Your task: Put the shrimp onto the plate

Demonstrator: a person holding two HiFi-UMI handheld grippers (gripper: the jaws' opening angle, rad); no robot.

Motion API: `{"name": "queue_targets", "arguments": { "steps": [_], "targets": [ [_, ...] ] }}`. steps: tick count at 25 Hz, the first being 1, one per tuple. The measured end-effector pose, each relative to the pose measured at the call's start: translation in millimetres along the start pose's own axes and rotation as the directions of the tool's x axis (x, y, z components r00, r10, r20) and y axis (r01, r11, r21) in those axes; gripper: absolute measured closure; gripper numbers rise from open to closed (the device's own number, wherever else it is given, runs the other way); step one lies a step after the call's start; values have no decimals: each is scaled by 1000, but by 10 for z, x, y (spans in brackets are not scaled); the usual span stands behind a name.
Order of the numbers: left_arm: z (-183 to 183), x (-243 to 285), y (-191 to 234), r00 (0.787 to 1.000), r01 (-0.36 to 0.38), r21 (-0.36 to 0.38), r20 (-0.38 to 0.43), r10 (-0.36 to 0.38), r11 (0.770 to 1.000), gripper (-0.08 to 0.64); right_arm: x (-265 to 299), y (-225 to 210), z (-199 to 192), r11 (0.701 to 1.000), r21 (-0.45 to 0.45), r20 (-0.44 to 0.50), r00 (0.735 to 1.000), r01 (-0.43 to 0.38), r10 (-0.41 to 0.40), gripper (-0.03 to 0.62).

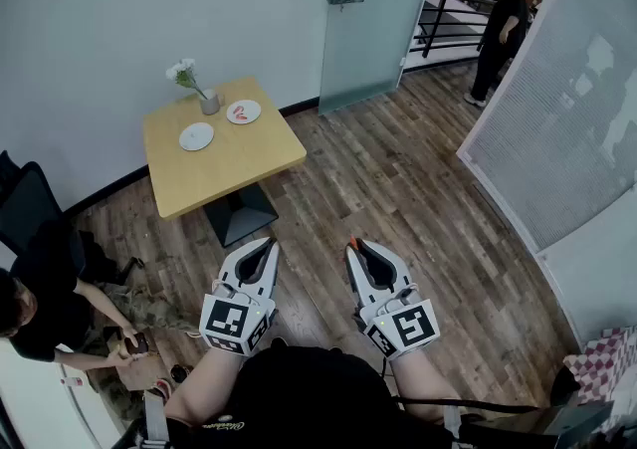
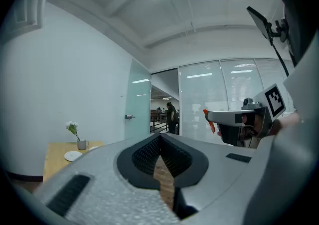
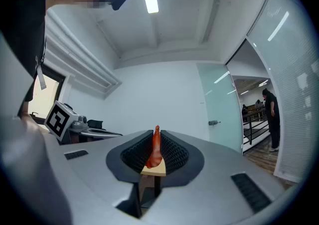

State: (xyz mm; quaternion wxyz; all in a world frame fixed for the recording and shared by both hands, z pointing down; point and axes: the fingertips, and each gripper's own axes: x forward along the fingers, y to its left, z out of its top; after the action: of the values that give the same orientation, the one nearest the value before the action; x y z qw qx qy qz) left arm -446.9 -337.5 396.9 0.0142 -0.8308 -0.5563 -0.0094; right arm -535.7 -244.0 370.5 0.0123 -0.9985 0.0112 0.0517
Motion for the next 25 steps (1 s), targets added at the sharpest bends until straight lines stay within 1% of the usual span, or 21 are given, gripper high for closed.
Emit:
{"name": "queue_targets", "arguments": {
  "steps": [4,15,17,21,25],
  "targets": [
    [-44,37,-12,1000,6,5,0,-6,1000,557,13,-26,-20,1000,-2,-5,1000,2,-2,546],
    [-22,12,-26,1000,7,7,2,-7,1000,557,17,7,-16,1000,-11,-12,1000,-4,4,546],
    [-16,17,-33,1000,7,7,3,-7,1000,557,20,-8,-14,1000,-2,-12,1000,-5,5,546],
    [-21,51,-28,1000,5,9,-4,-5,1000,557,35,-48,-9,999,45,-4,1000,-17,17,546],
    [-56,94,-25,1000,5,13,-12,-5,1000,557,35,-85,-45,999,36,-3,1000,-14,14,546]
  ]
}}
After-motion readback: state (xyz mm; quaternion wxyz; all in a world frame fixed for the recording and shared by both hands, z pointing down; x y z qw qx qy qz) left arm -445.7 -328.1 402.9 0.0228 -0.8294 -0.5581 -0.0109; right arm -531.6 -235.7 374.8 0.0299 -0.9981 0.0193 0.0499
